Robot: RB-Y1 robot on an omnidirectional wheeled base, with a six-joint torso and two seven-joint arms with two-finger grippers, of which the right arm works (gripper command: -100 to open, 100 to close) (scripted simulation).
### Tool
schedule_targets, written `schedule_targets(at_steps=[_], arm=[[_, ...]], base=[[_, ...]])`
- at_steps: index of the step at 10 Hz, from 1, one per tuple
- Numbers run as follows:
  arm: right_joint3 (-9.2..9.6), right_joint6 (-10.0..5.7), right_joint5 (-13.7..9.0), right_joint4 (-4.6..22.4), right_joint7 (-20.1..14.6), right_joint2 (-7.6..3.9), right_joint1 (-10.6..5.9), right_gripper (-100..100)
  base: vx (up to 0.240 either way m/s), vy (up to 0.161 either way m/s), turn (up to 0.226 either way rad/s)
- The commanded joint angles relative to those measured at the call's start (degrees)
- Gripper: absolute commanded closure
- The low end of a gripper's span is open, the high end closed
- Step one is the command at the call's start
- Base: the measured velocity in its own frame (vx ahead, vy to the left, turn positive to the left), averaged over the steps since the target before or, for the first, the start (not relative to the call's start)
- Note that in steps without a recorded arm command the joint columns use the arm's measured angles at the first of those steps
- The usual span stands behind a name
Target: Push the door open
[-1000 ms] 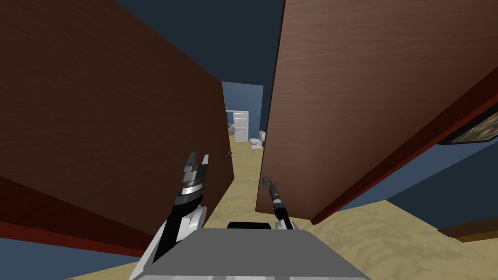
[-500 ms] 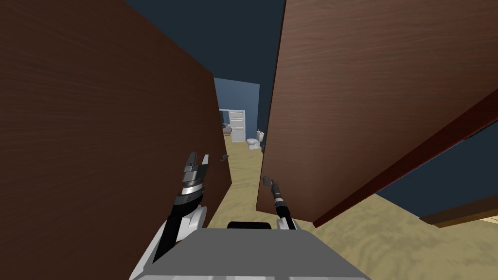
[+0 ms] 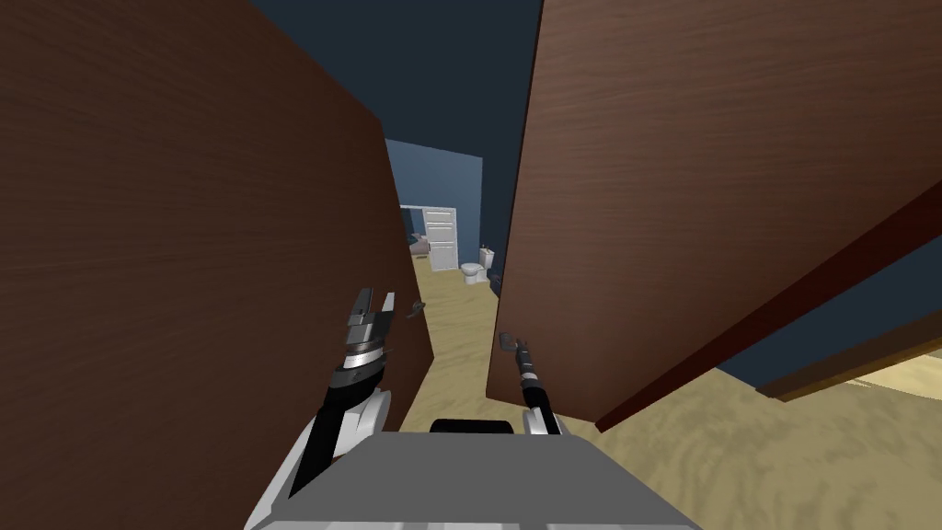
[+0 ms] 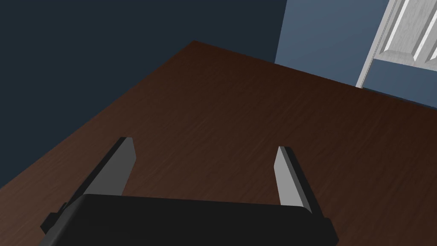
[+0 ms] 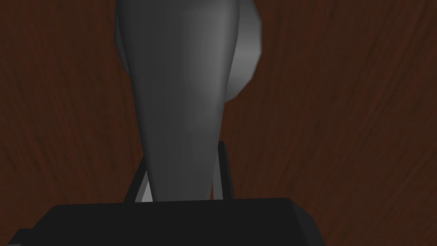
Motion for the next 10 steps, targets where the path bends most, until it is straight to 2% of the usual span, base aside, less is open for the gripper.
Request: schedule_targets(at_steps=[1,6,10], arm=[[-1.64,-0.93,-0.80,1.01,0.93,0.13,-0.98,100],[-4.31,-1.22,-2.40,2.39,3.03,2.72,-2.32,100],[-5.67,-1.37,-3.21,3.09,4.09,4.82,-3.00,100]], base=[[0.187,0.103,-0.135],[0.182,0.070,-0.123],[0.153,0.073,-0.091]])
